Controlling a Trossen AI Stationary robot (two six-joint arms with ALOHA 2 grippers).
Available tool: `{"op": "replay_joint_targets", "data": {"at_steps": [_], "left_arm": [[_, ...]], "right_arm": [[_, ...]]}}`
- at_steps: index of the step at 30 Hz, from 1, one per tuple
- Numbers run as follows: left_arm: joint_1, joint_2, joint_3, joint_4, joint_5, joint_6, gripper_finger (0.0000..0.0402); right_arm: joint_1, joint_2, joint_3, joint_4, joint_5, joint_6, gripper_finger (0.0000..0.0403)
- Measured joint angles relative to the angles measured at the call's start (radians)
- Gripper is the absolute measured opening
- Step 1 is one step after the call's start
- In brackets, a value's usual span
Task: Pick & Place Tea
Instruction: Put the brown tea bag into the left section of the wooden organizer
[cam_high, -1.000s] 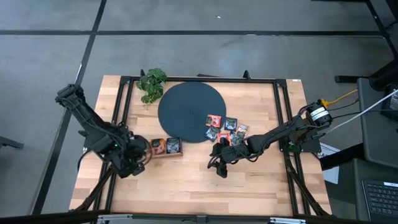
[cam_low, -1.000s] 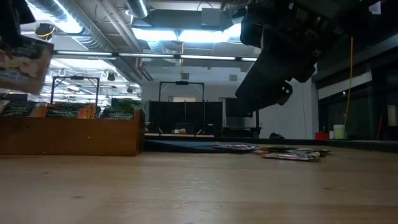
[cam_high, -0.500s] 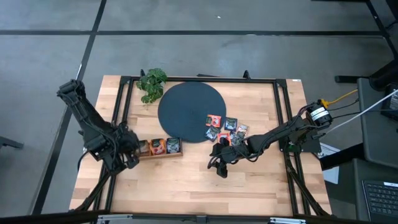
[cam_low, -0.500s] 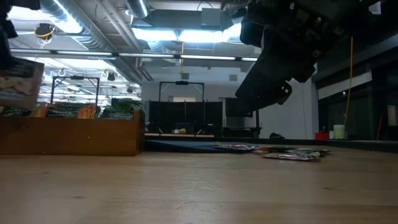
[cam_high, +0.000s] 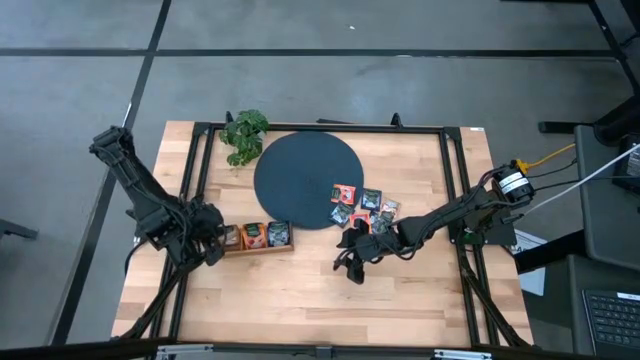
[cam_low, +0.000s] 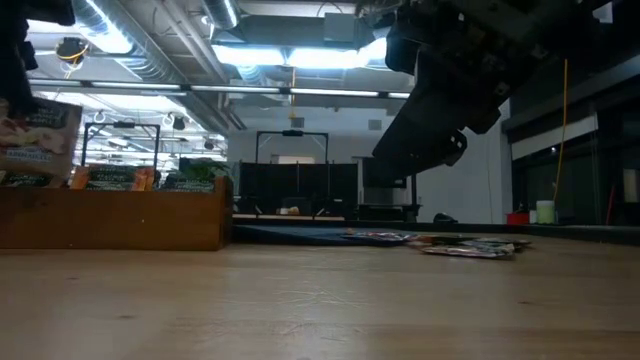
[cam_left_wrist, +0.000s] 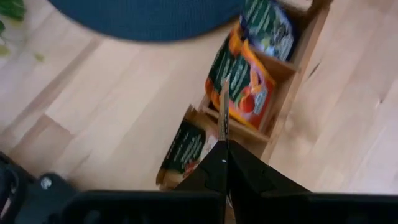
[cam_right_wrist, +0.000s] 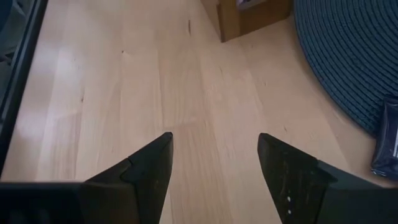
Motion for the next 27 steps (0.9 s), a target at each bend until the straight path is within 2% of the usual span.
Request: {"op": "replay_joint_targets", "data": {"at_steps": [4,18,27], "left_arm": [[0.021,0.002,0.000,-0.001,0.057,-0.001,0.0002],[0.023,0.032,0.000,-0.001,0.042,-0.007,0.0003],[0.023,0.063,0.000,-0.008,0.075,-0.036,0.0038]], "right_arm": [[0.000,0.000,0.000,0.000,0.000,-0.004,0.0236],[0.000,0.000,0.000,0.000,0.000,-0.022,0.0236],[0.000,0.000,0.000,0.000,0.000,-0.022,0.0236]]}}
